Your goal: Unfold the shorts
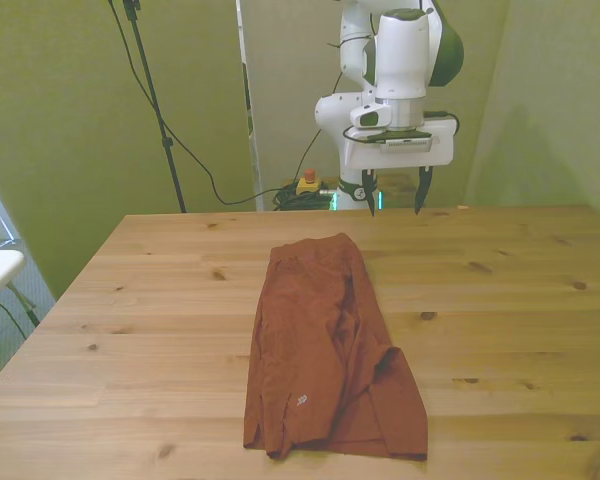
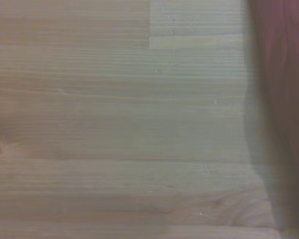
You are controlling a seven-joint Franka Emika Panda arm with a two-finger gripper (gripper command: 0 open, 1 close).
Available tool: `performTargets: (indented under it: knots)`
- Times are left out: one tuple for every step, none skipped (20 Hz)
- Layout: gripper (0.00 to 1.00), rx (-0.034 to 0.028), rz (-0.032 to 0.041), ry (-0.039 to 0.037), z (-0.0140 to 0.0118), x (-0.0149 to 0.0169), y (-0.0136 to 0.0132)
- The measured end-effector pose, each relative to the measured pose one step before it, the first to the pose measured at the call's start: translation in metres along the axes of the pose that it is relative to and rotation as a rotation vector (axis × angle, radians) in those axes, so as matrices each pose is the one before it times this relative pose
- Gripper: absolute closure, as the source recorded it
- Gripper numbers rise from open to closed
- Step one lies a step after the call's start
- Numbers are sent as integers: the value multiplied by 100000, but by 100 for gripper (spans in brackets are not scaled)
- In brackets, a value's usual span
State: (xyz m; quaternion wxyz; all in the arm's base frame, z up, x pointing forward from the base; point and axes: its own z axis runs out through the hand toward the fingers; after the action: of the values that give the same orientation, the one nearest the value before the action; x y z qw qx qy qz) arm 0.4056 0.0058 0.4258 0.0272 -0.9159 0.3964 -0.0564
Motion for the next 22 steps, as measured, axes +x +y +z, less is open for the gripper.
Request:
performTargets:
  knots:
    - [0, 311, 4, 291, -112, 67, -77]
    - [0, 622, -63, 803, 8, 94, -85]
    - [0, 218, 1193, 230, 120, 249, 128]
    - [0, 270, 2669, 10, 4, 819, 558]
    - [0, 333, 3149, -128, -119, 1212, 734]
    - [0, 564, 3577, -341, -231, 1506, 998]
    - [0, 924, 3542, -213, -364, 1840, 1207]
    - [0, 830, 3397, -53, -454, 1919, 1126]
    - [0, 848, 3981, 245, -504, 2158, 1004]
    - [0, 474, 3783, 352, -416, 2547, 929]
    - [0, -178, 3097, -81, -12, 2481, 665]
    - [0, -726, 2837, -1268, 366, 2489, 590]
    - [0, -1042, 2067, -2606, 565, 2457, 552]
    - [0, -921, 1578, -3444, 567, 2196, 355]
    - [0, -948, 1145, -4080, 466, 2018, 370]
    - [0, -1158, 655, -3849, 274, 1822, 405]
    - [0, -1230, 386, -3027, 88, 1452, 393]
    - [0, -1267, 147, -1990, -22, 1092, 386]
    - [0, -643, 267, -1622, -75, 827, 414]
    - [0, 135, -129, -1954, -57, 587, 400]
    - [0, 212, -228, -2366, 95, 409, 384]
    - [0, 590, -654, -3343, 204, 406, 349]
